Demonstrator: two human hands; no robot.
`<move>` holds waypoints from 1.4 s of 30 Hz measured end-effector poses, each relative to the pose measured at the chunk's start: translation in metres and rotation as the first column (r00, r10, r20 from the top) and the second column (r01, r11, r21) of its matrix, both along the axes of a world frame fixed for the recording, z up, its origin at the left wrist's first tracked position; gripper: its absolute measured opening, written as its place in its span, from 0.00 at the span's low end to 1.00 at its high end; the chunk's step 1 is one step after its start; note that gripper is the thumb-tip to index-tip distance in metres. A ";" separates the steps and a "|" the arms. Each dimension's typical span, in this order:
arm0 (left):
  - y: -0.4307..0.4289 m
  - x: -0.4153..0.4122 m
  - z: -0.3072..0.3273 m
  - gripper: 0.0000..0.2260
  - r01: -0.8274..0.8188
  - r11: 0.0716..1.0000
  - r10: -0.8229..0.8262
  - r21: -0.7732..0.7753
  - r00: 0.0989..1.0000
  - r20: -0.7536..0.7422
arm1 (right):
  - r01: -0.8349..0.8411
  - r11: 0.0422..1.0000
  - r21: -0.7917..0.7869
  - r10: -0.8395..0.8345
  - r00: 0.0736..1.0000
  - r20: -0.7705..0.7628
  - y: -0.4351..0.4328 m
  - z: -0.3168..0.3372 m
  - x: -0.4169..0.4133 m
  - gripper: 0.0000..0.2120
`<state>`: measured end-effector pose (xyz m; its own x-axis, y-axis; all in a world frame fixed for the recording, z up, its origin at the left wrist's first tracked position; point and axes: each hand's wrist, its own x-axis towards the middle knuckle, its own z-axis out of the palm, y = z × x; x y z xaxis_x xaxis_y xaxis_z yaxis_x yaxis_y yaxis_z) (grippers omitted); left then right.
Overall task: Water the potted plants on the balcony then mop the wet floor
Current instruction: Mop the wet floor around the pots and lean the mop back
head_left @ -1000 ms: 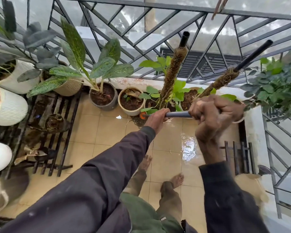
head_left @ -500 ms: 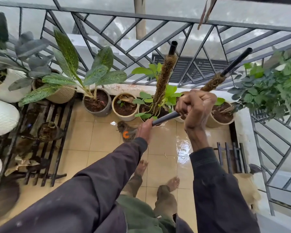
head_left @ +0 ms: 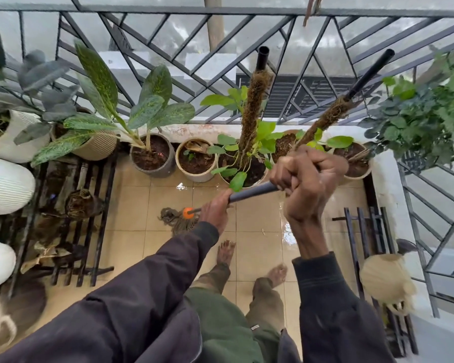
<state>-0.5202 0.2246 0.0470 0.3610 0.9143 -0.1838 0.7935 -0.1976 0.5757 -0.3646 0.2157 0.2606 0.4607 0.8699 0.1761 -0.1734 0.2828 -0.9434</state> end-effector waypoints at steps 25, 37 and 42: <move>0.076 0.055 0.004 0.04 -0.018 0.984 0.028 -0.179 0.998 0.052 | -0.002 0.989 -0.150 0.001 1.000 -0.007 0.082 -0.001 0.034 0.23; 0.024 0.006 -0.022 0.17 -0.040 0.987 0.031 -0.156 0.998 -0.054 | -0.095 0.978 -0.184 0.081 0.993 -0.082 0.048 -0.023 0.020 0.19; 0.064 0.042 -0.002 0.13 0.004 0.997 0.001 -0.073 0.998 0.061 | -0.053 0.995 -0.082 0.056 0.998 0.040 0.063 0.016 0.033 0.21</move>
